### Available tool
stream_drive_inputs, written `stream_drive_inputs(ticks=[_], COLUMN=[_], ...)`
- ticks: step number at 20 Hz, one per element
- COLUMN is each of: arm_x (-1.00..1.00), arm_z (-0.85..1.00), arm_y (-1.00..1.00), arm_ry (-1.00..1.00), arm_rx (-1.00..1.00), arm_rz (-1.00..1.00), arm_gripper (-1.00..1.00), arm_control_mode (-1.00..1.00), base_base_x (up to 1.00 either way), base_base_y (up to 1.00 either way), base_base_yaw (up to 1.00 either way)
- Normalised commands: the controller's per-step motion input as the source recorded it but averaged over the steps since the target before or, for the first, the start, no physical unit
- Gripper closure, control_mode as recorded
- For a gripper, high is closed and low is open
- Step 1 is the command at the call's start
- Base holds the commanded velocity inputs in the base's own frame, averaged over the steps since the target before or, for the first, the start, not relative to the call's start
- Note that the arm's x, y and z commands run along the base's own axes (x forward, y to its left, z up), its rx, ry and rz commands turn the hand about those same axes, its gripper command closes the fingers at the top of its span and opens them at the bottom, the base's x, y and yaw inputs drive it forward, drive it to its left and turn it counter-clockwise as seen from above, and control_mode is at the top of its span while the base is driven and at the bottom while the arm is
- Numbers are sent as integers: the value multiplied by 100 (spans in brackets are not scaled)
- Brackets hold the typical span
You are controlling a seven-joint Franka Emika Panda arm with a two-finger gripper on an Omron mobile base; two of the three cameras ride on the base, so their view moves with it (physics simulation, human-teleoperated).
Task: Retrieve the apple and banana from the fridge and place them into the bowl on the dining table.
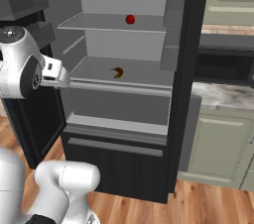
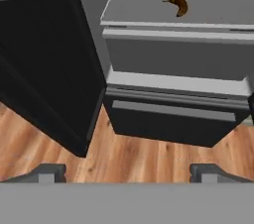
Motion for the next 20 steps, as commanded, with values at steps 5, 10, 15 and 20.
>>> stream_drive_inputs(ticks=[5,10,15,20], arm_x=[-62,-86,-88,-65], arm_z=[0,0,6,31], arm_y=[-94,-48,-13,0], arm_ry=[-16,-18,-25,-23], arm_rx=[-37,-4,0,0], arm_rz=[0,0,0,0], arm_gripper=[-100,-100,-100,-100], arm_control_mode=[-100,-100,-100,-100], base_base_x=[0,0,0,0], base_base_y=[0,0,0,0], base_base_yaw=[0,0,0,0])
